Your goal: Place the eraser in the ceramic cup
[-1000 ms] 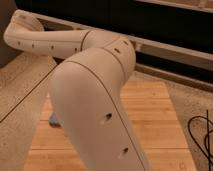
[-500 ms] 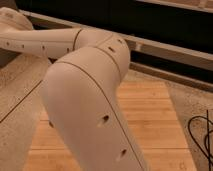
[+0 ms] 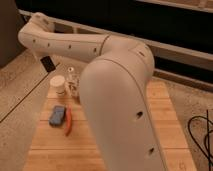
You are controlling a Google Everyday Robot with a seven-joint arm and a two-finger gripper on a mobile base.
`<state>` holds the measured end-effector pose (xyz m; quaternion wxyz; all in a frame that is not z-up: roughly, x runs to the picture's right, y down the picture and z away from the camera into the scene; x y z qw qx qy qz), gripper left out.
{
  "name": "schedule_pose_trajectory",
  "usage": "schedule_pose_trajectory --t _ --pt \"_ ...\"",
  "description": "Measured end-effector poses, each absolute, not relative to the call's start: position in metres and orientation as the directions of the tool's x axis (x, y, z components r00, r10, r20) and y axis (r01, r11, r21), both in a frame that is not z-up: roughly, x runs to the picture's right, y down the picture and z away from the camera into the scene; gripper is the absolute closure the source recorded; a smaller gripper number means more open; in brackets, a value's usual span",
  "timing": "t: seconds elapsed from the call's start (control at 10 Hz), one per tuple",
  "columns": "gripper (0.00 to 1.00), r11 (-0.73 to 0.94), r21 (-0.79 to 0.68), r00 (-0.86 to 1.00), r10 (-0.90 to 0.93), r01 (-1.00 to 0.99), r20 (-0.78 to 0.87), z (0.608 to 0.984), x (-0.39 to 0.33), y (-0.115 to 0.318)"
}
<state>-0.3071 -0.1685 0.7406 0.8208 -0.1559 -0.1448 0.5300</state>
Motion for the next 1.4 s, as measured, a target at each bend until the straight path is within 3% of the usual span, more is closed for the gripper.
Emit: schedule_pose_trajectory --t 0.4,1.4 --pt "1.0 0.4 -0.525 0.428 0.901 -0.751 0.073 0.77 -0.275 -0.159" --pt "1.0 0.476 -0.554 0.566 0.824 -0.683 0.012 0.8 -0.295 -0.154"
